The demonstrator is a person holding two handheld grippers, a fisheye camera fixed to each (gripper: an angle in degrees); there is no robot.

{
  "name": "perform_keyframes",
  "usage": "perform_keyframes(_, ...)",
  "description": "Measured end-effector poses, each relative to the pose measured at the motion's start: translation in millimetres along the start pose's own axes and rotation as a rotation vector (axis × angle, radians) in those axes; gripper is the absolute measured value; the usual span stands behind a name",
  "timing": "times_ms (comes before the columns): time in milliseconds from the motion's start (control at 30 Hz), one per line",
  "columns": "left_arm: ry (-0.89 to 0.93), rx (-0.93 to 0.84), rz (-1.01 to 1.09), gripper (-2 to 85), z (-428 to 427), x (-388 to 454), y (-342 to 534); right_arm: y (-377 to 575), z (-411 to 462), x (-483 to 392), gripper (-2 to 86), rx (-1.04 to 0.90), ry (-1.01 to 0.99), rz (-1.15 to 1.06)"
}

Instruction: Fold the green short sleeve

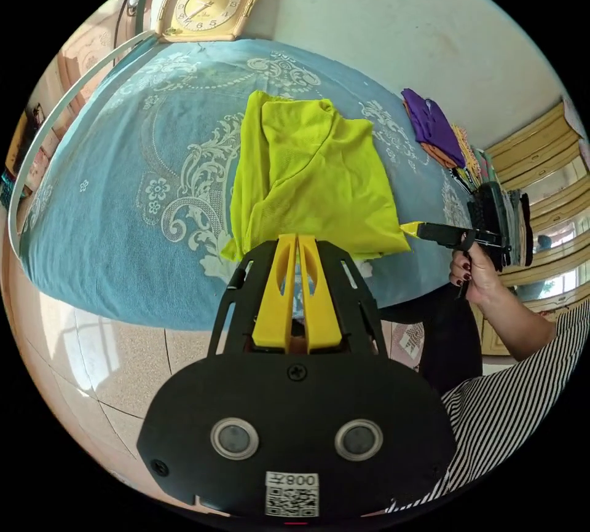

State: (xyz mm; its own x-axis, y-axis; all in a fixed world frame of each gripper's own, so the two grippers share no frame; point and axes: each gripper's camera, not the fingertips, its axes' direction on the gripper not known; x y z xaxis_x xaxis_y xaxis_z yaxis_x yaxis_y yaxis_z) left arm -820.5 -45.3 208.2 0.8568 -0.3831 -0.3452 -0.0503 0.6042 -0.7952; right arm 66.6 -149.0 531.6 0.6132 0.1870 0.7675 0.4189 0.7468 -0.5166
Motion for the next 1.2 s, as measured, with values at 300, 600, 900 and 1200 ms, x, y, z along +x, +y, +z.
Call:
perform_keyframes(300, 0.047, -0.085, 0.454, 8.6, 41.8, 145.0, -9.5, 77.8, -26.2, 105.2, 3.4, 0.024, -0.241, 0.234)
perform_keyframes(600, -0.210, -0.199, 0.674, 7.4, 87.9, 227.0, -8.6, 97.0, -32.0, 171.1, 8.1, 0.018, -0.391, 0.313)
perform_keyframes(900, -0.102, -0.150, 0.517, 4.2, 77.2, 234.0, -13.5, 114.8, -32.4, 216.2, 8.0, 0.017, -0.476, 0.354)
perform_keyframes(1200, 0.016, -0.189, 0.350, 5.0, 92.3, 234.2, 5.6, 131.5, -37.0, 242.4, 7.5, 0.027, -0.504, 0.356)
